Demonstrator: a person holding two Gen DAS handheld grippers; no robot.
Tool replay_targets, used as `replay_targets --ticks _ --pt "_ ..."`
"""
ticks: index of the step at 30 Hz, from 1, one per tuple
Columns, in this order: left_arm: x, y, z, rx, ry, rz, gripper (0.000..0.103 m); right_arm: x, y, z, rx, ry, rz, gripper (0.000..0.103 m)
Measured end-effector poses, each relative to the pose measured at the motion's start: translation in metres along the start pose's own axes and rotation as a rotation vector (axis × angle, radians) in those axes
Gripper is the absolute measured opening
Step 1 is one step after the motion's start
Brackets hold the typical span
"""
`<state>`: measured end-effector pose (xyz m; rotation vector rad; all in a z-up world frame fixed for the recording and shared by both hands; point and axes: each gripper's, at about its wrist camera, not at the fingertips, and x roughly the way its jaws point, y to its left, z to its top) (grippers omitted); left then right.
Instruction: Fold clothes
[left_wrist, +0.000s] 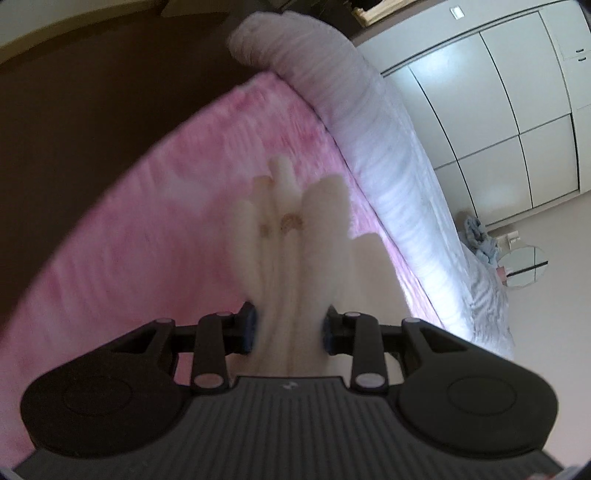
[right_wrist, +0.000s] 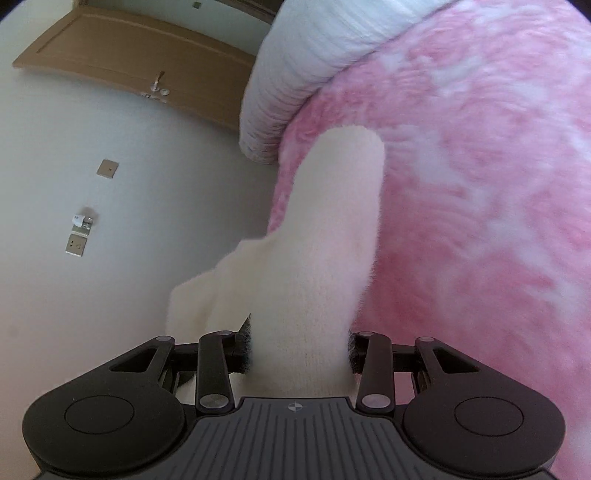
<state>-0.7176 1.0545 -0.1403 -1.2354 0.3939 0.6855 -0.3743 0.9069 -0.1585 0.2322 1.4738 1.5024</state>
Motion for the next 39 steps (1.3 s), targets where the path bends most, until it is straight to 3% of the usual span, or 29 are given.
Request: replay_targets --ticks 6,9,10,11,17,21,26,28,29,30,32,36,39 --pt "0.016 0.047 0.040 0.019 -0.013 0.015 0.029 0.062 0.006 0.009 -0.020 -0.029 -0.003 0.040" --pt "0.038 0.073 0.051 0.010 0.016 0.041 0.033 0.089 -0.002 0.009 -0.021 -0.006 -0.118 0.050" --pt "0.044 0.081 0.053 0.001 0.029 0.039 0.037 0.097 -0.005 0.009 -0.016 0.012 -0.165 0.059" --pt "0.045 0.087 0.055 -0.013 0.035 0.015 0.037 0.101 -0.009 0.008 -0.008 0.017 -0.190 0.059" --pt "0.021 0.093 0.046 -0.036 0.074 0.000 0.042 0.059 -0.024 -0.010 0.069 -0.008 -0.149 0.060" --pt "-0.015 0.107 0.014 -0.141 0.058 -0.023 0.047 0.028 -0.025 -0.028 0.118 0.019 -0.150 0.060" --pt "-0.035 0.115 -0.022 -0.192 0.066 -0.008 0.053 0.020 -0.028 -0.053 0.147 0.038 -0.172 0.060" --pt "-0.030 0.118 -0.026 -0.206 0.049 -0.015 0.049 0.020 -0.025 -0.058 0.156 0.034 -0.184 0.060" --pt "-0.029 0.117 -0.025 -0.198 0.041 -0.023 0.034 0.020 -0.021 -0.059 0.157 0.030 -0.192 0.059" --pt "-0.029 0.115 -0.023 -0.176 0.035 -0.027 0.032 0.020 -0.018 -0.060 0.157 0.026 -0.200 0.049" --pt "-0.033 0.109 -0.017 -0.123 0.026 -0.015 0.026 0.021 -0.011 -0.062 0.158 0.018 -0.216 0.042" --pt "-0.041 0.113 -0.014 -0.125 -0.001 0.003 0.025 0.023 0.003 -0.065 0.141 0.011 -0.243 0.038" --pt "-0.036 0.120 -0.020 -0.154 -0.001 0.024 0.030 0.026 0.018 -0.071 0.020 0.029 -0.310 0.041"
